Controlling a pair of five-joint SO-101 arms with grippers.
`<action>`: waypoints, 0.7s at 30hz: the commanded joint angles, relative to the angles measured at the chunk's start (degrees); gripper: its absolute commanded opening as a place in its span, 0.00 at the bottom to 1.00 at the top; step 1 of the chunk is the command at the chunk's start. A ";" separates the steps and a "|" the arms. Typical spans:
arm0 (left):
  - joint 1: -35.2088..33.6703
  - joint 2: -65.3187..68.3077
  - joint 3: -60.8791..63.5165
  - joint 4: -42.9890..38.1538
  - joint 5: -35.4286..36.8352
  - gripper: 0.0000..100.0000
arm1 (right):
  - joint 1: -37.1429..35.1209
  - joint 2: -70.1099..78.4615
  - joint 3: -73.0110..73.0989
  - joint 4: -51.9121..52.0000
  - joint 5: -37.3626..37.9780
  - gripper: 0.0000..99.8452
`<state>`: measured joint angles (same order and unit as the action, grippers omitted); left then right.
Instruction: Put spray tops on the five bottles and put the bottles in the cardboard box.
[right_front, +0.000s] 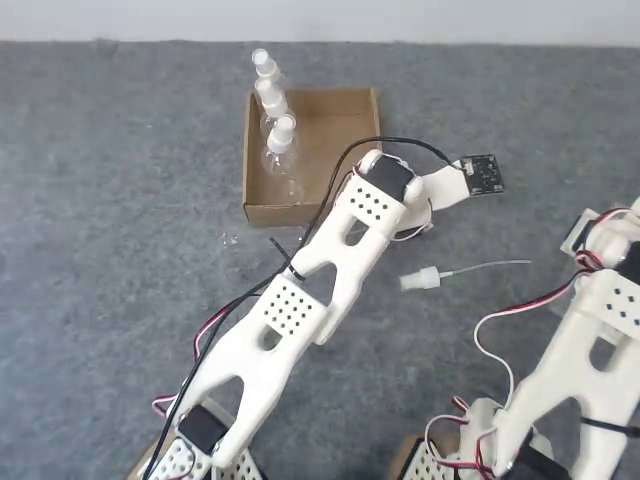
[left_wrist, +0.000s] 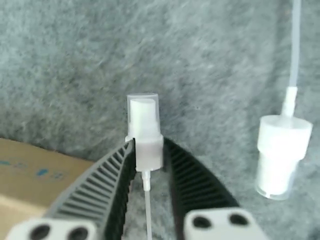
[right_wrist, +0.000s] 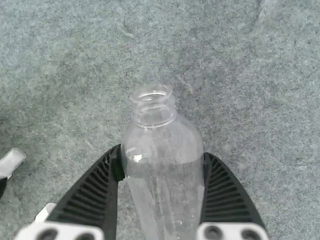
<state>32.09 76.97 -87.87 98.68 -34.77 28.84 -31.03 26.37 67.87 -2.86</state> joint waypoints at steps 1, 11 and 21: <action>-0.35 -0.26 -2.68 1.67 0.70 0.17 | 0.48 -2.86 -3.96 -0.84 0.00 0.07; -0.44 2.29 -3.12 0.79 1.85 0.18 | 0.48 -2.86 -3.96 -0.66 0.00 0.07; -0.09 2.37 -2.95 1.85 0.70 0.10 | 0.48 -2.86 -3.96 -0.66 0.00 0.07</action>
<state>32.18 80.31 -89.36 98.68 -33.54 28.84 -31.03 26.37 67.87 -2.86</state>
